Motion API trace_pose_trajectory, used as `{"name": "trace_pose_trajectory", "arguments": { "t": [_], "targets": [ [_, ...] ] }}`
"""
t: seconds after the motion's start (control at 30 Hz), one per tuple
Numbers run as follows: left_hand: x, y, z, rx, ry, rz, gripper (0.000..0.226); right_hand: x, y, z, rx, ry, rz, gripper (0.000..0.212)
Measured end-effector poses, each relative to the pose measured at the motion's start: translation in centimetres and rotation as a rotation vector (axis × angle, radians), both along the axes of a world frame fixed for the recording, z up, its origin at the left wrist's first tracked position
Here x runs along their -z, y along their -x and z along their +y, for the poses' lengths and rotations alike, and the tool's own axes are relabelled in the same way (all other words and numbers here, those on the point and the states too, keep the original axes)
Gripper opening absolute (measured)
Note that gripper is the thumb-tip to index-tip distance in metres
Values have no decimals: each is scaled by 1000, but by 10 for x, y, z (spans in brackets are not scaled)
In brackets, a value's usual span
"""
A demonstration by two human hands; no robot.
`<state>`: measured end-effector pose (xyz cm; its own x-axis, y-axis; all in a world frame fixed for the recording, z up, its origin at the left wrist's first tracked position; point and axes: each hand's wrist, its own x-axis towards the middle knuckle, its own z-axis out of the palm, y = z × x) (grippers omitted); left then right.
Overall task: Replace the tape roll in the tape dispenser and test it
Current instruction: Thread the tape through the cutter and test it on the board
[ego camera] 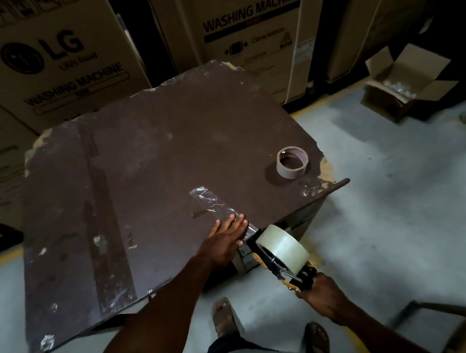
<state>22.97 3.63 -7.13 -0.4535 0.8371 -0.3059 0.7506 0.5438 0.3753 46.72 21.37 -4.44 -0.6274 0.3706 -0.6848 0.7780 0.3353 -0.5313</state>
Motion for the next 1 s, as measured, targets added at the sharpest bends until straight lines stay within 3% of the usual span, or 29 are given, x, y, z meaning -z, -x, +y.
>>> {"name": "trace_pose_trajectory", "arguments": {
  "t": [0.13,0.4,1.0],
  "targets": [
    [-1,-3,1,-36,-25,-12,56,1,7,0,3,18,-13,15],
    [4,-3,0,-49,-58,-17,56,2,20,-3,-107,-59,-2,34],
    [3,-6,1,-89,-99,-39,62,1,34,-7,-12,-63,-78,47]
  ]
}}
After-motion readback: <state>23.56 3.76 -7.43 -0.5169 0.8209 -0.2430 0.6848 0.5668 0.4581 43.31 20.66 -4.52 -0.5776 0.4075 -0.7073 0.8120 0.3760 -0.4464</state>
